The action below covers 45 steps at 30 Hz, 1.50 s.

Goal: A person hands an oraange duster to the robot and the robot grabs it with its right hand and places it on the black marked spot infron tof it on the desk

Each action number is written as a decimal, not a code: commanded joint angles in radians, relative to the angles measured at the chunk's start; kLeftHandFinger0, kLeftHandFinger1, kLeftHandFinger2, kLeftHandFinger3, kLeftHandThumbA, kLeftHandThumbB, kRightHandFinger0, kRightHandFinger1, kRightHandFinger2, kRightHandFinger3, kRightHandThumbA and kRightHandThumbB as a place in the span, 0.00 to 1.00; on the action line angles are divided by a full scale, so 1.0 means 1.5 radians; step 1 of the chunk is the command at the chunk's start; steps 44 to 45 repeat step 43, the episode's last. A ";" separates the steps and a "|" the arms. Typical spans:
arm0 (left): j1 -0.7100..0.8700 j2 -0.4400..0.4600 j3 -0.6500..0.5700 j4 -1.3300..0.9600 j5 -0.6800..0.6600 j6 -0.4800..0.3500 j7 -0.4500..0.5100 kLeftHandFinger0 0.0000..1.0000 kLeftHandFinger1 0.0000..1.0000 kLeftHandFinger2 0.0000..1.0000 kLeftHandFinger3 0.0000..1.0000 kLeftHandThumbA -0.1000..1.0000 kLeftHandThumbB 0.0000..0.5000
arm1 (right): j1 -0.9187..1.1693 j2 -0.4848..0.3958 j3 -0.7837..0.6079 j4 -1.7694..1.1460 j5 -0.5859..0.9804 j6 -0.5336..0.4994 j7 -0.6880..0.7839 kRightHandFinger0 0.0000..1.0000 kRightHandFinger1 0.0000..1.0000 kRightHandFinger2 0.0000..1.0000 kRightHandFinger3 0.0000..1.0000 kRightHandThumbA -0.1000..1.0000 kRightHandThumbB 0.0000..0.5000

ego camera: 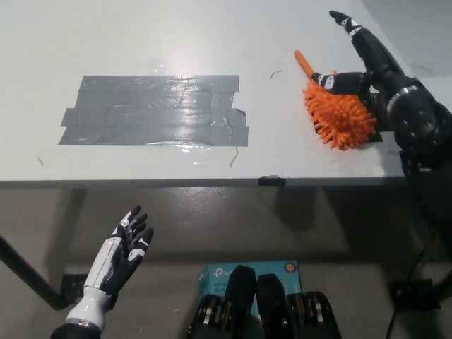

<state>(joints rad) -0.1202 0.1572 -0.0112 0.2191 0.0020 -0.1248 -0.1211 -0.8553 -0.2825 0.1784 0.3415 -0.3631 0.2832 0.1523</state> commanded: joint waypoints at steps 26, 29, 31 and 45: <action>0.000 0.002 -0.002 0.005 -0.024 -0.063 -0.022 1.00 1.00 1.00 1.00 0.92 0.31 | 0.475 0.118 -0.125 -0.373 0.219 -0.152 -0.034 1.00 1.00 1.00 1.00 0.96 0.17; -0.004 0.003 -0.001 0.001 -0.028 -0.061 -0.023 1.00 1.00 1.00 1.00 0.95 0.30 | 0.475 0.134 -0.131 -0.308 0.214 -0.158 -0.034 1.00 1.00 1.00 1.00 0.99 0.17; -0.002 0.001 -0.003 -0.003 -0.028 -0.060 -0.024 1.00 1.00 1.00 1.00 0.97 0.33 | 0.481 0.136 -0.135 -0.283 0.222 -0.157 -0.022 1.00 1.00 1.00 1.00 0.98 0.20; 0.015 0.000 0.003 -0.003 -0.051 -0.060 -0.031 1.00 1.00 1.00 1.00 0.95 0.34 | 0.488 0.132 -0.110 -0.229 0.191 -0.176 -0.016 1.00 1.00 1.00 1.00 0.98 0.15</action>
